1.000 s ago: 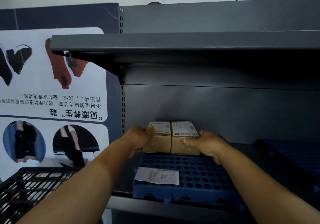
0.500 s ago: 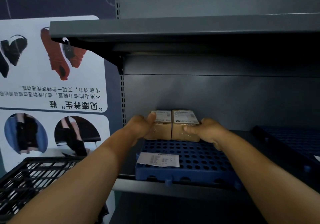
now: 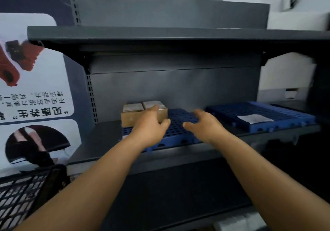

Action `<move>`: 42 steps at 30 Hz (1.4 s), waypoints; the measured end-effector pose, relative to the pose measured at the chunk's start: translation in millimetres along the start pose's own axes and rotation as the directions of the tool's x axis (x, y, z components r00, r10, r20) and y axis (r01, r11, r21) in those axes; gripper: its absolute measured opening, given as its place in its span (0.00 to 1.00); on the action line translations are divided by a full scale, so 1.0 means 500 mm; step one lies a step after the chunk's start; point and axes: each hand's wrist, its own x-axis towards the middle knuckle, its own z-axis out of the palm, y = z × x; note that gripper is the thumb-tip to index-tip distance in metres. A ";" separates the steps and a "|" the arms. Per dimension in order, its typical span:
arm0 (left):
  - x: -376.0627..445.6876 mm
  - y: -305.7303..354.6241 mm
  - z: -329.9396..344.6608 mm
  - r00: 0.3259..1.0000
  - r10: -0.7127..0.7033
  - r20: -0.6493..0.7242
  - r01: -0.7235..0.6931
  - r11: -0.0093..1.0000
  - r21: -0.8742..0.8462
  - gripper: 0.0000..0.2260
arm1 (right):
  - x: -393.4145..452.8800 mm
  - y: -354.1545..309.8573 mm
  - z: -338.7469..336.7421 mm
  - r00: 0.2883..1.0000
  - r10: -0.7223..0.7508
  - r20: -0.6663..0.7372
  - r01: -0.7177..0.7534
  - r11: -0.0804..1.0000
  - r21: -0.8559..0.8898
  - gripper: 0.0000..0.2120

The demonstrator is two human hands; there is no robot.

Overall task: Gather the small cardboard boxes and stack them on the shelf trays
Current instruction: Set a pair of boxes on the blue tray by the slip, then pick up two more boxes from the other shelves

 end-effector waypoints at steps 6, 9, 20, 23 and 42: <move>-0.134 0.073 0.078 0.956 0.145 0.256 -0.150 0.989 0.002 0.30 | -0.197 0.075 -0.064 0.977 0.177 -0.115 -0.191 0.973 -0.128 0.33; -0.187 0.121 0.120 0.914 0.196 0.356 -0.209 0.978 -0.002 0.30 | -0.285 0.123 -0.101 0.944 0.276 -0.179 -0.305 0.939 -0.159 0.33; -0.326 0.384 0.323 0.711 0.476 0.518 -0.413 0.878 -0.240 0.30 | -0.541 0.322 -0.286 0.751 0.517 -0.411 -0.591 0.804 -0.068 0.32; -0.361 0.470 0.392 0.653 0.528 0.543 -0.446 0.847 -0.289 0.30 | -0.591 0.383 -0.345 0.685 0.562 -0.464 -0.655 0.754 -0.053 0.32; -0.446 0.760 0.799 0.447 0.547 0.708 -0.456 0.820 -0.346 0.30 | -0.731 0.771 -0.604 0.475 0.729 -0.493 -0.801 0.590 0.102 0.31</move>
